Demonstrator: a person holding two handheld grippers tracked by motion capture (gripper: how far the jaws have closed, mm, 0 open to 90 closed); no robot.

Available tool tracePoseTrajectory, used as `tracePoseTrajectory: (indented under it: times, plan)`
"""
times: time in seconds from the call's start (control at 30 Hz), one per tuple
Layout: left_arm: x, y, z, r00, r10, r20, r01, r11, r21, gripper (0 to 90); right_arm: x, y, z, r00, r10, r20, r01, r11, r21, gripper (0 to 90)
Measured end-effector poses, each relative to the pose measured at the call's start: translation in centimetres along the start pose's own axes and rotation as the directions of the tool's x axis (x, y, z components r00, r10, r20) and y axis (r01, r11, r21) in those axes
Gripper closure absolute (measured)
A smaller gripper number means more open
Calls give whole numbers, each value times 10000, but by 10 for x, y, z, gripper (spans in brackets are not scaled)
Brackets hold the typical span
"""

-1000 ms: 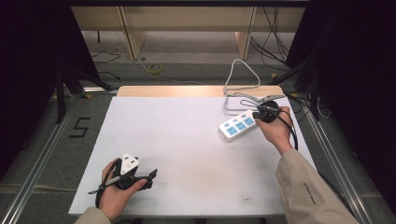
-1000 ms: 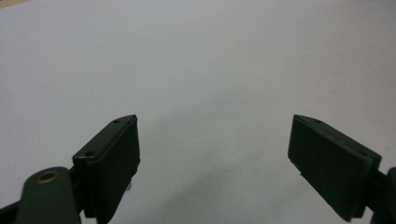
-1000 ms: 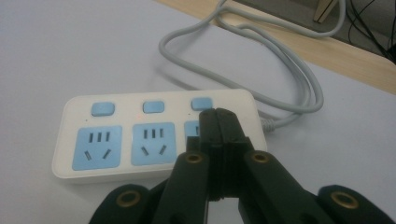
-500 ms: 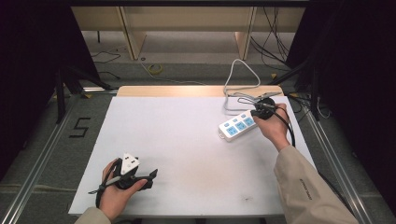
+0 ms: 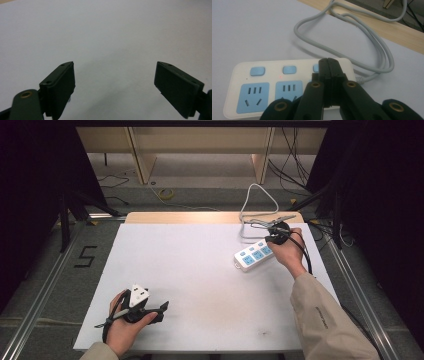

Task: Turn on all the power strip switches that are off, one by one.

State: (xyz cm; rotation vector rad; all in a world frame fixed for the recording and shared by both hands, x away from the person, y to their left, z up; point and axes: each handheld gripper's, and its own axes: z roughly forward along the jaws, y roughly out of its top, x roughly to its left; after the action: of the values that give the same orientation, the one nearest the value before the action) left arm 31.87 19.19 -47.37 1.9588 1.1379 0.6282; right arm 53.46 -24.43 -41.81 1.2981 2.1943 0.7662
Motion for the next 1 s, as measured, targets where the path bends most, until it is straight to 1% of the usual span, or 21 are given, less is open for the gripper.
tracePoseTrajectory:
  times: [0.3, 0.37, 0.47, 0.6, 1.0]
  plan:
    - [0, 0, 0, 10000, -12, 2, 12, 10000, -1, 167, 0, 4, 10, 10000, -14, -72, 14, 10000, 69, 900]
    - [0, 0, -1, 10000, -29, -3, 29, 10000, -2, 167, 1, 3, 13, 10000, -4, -82, 6, 9998, 181, 900]
    - [0, 0, -1, 10000, -16, -11, 16, 10000, 0, 167, 1, 3, 17, 10000, -23, -72, 24, 9998, 213, 900]
    - [0, 0, -1, 10000, 40, -19, -40, 10000, 24, 167, 0, 3, 20, 10000, 25, -73, -23, 9996, 271, 900]
    - [0, -1, -1, 10000, 14, -11, -14, 10000, 20, 168, -2, 7, 26, 10000, 81, -41, -79, 9992, 380, 900]
